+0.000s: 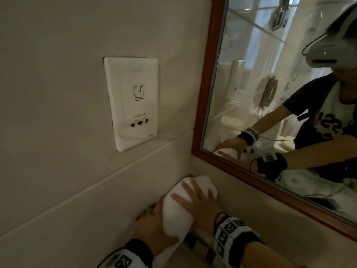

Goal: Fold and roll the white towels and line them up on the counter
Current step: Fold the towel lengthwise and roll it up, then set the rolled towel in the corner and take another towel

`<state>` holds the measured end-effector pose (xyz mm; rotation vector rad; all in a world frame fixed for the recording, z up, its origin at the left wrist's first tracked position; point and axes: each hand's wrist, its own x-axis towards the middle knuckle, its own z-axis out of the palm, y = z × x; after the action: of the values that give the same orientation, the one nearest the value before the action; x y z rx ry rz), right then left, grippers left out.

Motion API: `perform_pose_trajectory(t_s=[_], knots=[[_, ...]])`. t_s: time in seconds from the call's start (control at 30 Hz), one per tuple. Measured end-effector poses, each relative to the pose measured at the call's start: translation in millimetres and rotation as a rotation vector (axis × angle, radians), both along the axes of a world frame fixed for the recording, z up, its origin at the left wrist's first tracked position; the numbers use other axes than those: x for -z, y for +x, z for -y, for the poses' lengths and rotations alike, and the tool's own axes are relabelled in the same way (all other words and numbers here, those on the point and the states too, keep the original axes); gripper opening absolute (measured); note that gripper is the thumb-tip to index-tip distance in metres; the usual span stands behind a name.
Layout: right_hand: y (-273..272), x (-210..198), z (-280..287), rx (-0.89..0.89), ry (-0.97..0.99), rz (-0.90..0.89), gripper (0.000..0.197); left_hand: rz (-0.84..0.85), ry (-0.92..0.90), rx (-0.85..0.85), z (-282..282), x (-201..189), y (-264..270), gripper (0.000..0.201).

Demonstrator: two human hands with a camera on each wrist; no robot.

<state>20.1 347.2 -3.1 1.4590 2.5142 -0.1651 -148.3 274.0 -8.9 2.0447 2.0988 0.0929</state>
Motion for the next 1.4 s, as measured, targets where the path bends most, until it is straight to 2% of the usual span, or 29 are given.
perform_pose_trajectory(t_s=[0.03, 0.1, 0.13, 0.2, 0.33, 0.4, 0.47, 0.53, 0.73, 0.87, 0.97, 1.07, 1.13, 1.27, 1.4], knots=[[0, 0, 0, 0.026, 0.109, -0.004, 0.078, 0.02, 0.028, 0.012, 5, -6, 3, 0.127], [-4, -6, 10, -0.02, 0.141, 0.052, 0.1, 0.031, 0.064, 0.033, 17, -11, 4, 0.111], [-2, -8, 10, -0.074, 0.162, 0.023, 0.11, -0.009, 0.064, 0.051, 20, 2, 6, 0.11], [1, -11, 16, -0.115, -0.005, 0.028, 0.112, -0.063, 0.035, 0.076, 23, 9, 6, 0.122], [-6, -11, 20, -0.092, -0.028, -0.005, 0.101, -0.04, 0.052, 0.078, 21, 16, 11, 0.146], [-8, -6, 18, -0.1, -0.011, -0.039, 0.096, -0.09, 0.057, 0.133, 20, 8, 9, 0.145], [-7, -6, 18, -0.096, 0.027, -0.043, 0.095, -0.099, 0.068, 0.108, 19, 2, 13, 0.137], [-8, -7, 24, -0.086, 0.042, -0.034, 0.097, -0.13, 0.033, 0.096, 23, -1, 12, 0.148], [-11, -6, 50, -0.082, 0.05, -0.022, 0.098, -0.151, 0.144, 0.138, 37, 17, 0, 0.154], [-18, -1, 43, -0.058, 0.046, -0.037, 0.095, -0.147, 0.086, 0.103, 33, 20, 0, 0.151], [-20, -3, 42, -0.052, 0.027, -0.019, 0.094, -0.15, 0.067, 0.104, 35, 7, 1, 0.154], [-16, -14, 52, -0.064, -0.006, -0.013, 0.089, -0.131, 0.004, 0.173, 48, -9, -3, 0.135], [-8, -17, 65, -0.106, 0.033, -0.013, 0.087, -0.081, -0.046, 0.212, 61, -18, -13, 0.127], [16, -32, 117, -0.142, 0.077, -0.03, 0.078, 0.001, -0.131, 0.252, 114, -34, -34, 0.136], [36, -29, 179, -0.202, -0.001, 0.053, 0.092, 0.07, -0.19, 0.34, 187, -29, -36, 0.134]])
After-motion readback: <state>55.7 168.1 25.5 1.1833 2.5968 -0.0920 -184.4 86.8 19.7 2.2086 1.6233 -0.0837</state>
